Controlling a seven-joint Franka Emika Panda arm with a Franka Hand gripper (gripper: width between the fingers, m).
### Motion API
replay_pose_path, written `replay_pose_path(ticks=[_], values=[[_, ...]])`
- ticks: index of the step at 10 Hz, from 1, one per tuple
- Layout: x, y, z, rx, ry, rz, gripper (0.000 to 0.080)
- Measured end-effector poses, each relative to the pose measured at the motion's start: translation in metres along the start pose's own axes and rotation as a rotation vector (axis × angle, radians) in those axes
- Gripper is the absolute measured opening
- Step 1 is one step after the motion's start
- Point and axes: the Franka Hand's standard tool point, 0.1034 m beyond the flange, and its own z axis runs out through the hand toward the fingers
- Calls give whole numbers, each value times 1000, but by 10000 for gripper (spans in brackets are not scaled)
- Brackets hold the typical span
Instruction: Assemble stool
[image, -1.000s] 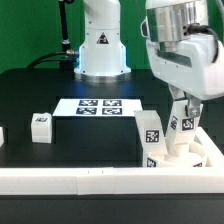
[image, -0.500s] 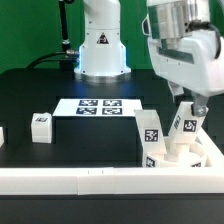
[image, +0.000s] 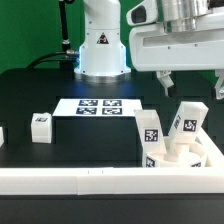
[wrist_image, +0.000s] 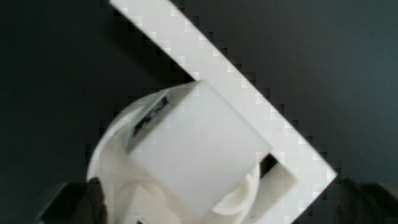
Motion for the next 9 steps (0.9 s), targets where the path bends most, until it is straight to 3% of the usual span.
replay_pose_path(ticks=[5, 9], values=[[3, 3, 0, -10, 3, -488, 649], [8, 8, -1, -42, 6, -882, 649]])
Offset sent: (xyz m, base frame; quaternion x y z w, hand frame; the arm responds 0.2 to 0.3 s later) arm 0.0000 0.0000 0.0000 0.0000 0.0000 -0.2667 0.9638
